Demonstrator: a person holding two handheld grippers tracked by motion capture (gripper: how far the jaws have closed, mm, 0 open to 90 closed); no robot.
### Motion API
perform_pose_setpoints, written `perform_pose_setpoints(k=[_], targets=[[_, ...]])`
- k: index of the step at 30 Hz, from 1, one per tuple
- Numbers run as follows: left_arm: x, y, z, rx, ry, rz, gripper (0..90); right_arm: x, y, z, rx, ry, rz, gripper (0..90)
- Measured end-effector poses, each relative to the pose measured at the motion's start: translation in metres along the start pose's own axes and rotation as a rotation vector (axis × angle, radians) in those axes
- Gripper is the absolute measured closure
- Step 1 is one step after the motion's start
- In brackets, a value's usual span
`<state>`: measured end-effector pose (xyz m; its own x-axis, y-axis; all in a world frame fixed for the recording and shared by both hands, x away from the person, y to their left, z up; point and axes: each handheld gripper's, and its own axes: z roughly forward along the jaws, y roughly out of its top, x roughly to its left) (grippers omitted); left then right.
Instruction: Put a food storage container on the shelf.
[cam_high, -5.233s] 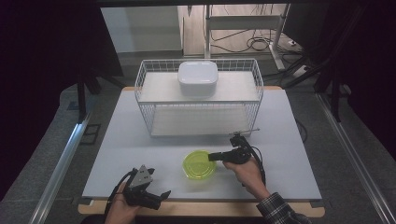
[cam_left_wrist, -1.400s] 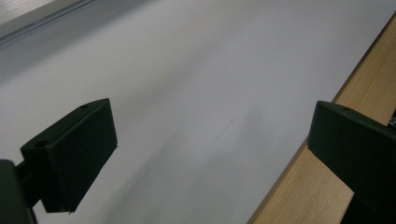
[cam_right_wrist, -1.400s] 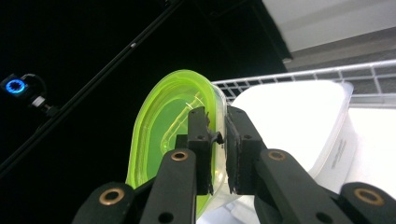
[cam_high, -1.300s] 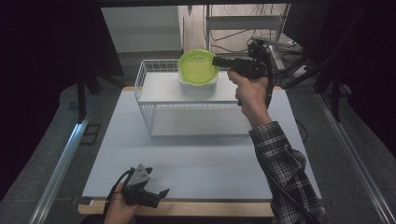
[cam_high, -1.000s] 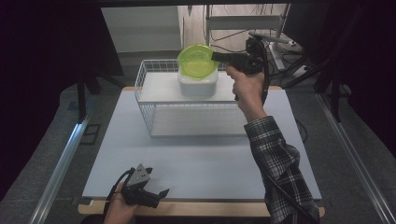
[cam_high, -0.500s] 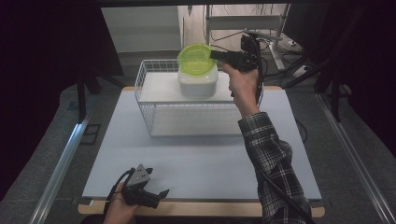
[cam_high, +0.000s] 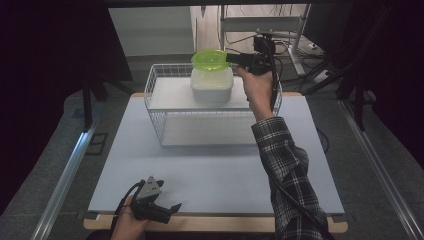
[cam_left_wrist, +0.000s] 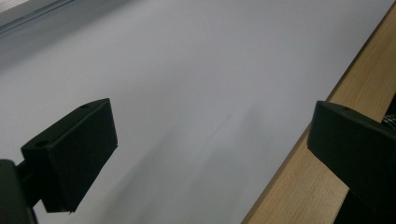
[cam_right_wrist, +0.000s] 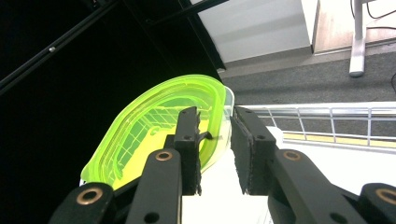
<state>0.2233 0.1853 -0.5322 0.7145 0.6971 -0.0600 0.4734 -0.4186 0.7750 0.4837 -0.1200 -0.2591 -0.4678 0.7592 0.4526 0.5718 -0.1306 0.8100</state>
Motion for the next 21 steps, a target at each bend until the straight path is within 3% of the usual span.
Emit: perform_pose_setpoints(k=[4, 9, 14, 21], targets=[[0.000, 0.000, 0.000, 0.002, -0.001, 0.000, 1.4, 0.000, 0.000, 0.000, -0.005, -0.002, -0.003, 66.5], [0.000, 0.000, 0.000, 0.003, 0.000, 0.001, 1.4, 0.000, 0.000, -0.001, -0.022, 0.012, -0.024, 43.8], [0.000, 0.000, 0.000, 0.005, -0.002, 0.000, 1.4, -0.002, -0.002, -0.002, -0.023, 0.058, -0.051, 25.0], [0.000, 0.000, 0.001, 0.010, -0.002, -0.001, 1.4, -0.004, -0.013, -0.009, -0.008, 0.107, -0.095, 14.4]])
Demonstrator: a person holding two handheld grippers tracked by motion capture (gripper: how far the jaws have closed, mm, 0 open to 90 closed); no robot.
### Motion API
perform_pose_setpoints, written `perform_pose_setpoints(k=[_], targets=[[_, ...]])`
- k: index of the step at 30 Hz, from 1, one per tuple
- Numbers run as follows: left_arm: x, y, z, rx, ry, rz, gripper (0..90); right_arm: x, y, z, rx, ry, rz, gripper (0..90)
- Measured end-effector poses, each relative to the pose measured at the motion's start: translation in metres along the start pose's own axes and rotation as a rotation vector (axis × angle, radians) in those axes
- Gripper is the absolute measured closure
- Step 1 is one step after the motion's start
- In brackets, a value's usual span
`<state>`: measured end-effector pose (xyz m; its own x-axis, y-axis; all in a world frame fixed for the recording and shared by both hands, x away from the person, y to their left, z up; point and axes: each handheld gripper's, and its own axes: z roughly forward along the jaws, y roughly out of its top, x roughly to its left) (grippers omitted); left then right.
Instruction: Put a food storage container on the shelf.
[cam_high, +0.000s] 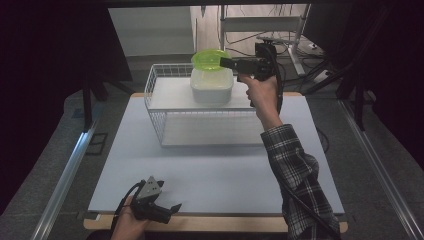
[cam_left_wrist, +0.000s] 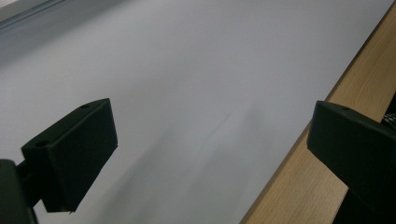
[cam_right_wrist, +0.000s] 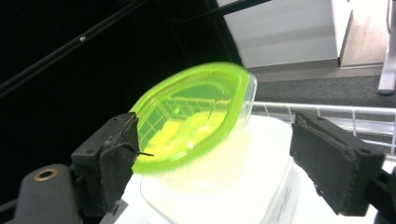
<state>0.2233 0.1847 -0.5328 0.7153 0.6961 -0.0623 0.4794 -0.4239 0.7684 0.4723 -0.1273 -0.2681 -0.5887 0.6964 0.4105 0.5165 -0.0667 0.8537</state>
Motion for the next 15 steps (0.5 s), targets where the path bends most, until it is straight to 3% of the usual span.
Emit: perform_pose_setpoints(k=[3, 8, 15], targets=[[0.000, 0.000, 0.000, 0.002, 0.001, 0.001, 1.4, -0.002, -0.007, -0.005, 0.016, 0.014, -0.031, 12.3], [0.000, 0.000, 0.000, 0.001, 0.001, -0.001, 1.5, -0.006, -0.018, -0.013, 0.025, 0.046, -0.038, 10.5], [0.000, 0.000, 0.001, 0.002, 0.003, -0.001, 1.5, -0.007, -0.039, -0.025, 0.051, 0.050, -0.116, 8.3]])
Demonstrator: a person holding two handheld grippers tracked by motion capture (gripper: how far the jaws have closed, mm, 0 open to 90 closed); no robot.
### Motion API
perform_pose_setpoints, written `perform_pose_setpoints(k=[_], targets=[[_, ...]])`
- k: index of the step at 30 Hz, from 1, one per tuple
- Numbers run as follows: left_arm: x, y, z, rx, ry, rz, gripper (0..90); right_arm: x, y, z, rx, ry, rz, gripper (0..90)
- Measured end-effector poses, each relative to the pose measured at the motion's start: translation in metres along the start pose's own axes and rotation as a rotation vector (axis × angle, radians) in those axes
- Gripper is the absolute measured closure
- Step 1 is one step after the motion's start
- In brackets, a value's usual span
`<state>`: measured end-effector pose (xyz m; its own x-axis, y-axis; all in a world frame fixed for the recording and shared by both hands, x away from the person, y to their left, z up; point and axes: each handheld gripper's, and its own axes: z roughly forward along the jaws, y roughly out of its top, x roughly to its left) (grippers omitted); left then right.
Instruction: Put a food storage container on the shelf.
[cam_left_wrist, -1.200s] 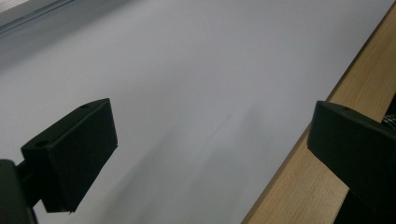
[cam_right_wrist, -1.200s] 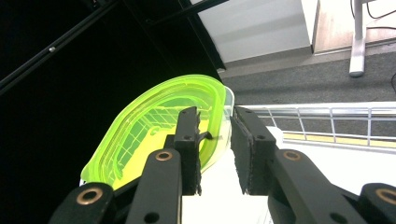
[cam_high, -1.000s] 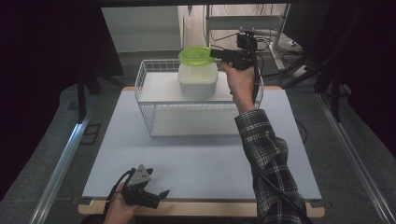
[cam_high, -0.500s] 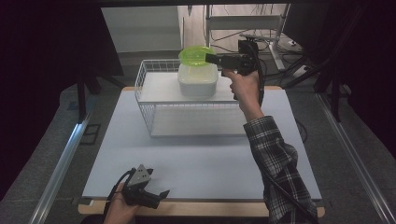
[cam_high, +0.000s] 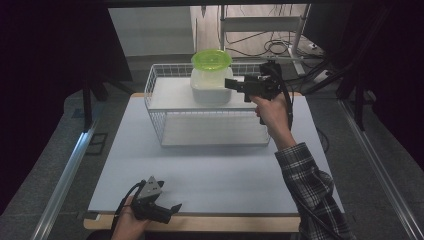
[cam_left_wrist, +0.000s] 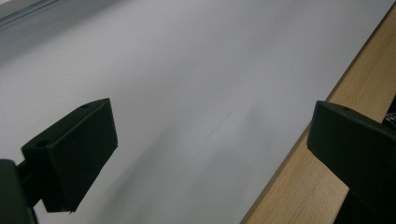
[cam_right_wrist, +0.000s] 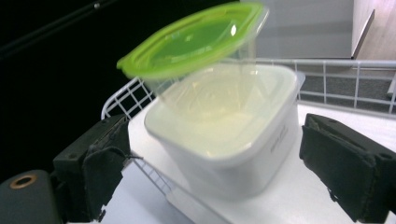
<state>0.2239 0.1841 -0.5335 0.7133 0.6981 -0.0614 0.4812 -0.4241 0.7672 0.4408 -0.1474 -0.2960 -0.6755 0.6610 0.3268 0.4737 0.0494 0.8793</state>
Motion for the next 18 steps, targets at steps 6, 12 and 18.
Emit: perform_pose_setpoints(k=[6, 12, 18], targets=[[0.000, 0.000, 0.000, 0.000, 0.000, -0.001, 1.5, 0.002, -0.017, -0.007, 0.020, 0.009, -0.028, 7.0], [0.000, -0.001, 0.000, 0.001, 0.001, -0.002, 1.5, 0.005, -0.035, -0.011, 0.040, 0.013, -0.065, 6.0], [0.001, 0.000, 0.000, 0.003, 0.002, 0.000, 1.5, 0.010, -0.056, -0.015, 0.062, 0.015, -0.103, 5.7]])
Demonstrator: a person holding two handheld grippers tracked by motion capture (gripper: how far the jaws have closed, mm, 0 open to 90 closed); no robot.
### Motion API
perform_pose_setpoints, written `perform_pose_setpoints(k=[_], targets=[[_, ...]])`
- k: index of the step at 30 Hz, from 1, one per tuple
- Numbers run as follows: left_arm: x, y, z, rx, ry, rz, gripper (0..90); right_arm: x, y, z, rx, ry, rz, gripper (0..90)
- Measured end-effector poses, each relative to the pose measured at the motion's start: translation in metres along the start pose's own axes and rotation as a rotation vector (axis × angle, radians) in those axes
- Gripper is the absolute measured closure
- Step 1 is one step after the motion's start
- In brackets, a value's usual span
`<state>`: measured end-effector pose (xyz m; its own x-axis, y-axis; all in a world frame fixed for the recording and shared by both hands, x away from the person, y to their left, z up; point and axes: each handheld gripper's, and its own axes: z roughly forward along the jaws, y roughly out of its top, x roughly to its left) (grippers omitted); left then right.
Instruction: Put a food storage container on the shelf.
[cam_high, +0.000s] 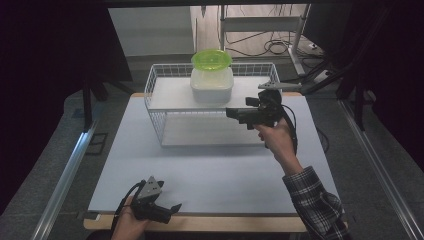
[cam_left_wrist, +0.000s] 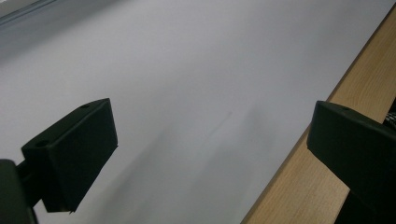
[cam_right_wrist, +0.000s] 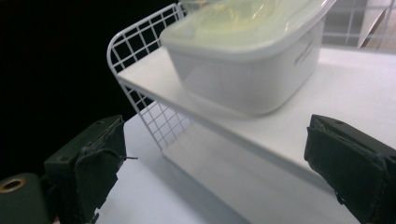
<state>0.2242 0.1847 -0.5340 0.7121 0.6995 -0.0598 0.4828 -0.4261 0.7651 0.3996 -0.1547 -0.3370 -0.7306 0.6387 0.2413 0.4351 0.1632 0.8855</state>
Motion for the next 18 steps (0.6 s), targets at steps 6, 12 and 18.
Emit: perform_pose_setpoints(k=[6, 12, 18], targets=[[0.000, 0.000, 0.000, 0.001, 0.001, 0.000, 1.5, 0.007, -0.018, -0.003, 0.016, -0.007, -0.043, 5.7], [0.000, 0.000, 0.000, 0.000, 0.001, -0.002, 1.4, 0.014, -0.036, -0.005, 0.030, -0.009, -0.079, 5.7], [0.000, 0.000, 0.001, 0.006, 0.003, 0.003, 1.4, 0.016, -0.057, -0.006, 0.055, -0.016, -0.105, 5.7]])
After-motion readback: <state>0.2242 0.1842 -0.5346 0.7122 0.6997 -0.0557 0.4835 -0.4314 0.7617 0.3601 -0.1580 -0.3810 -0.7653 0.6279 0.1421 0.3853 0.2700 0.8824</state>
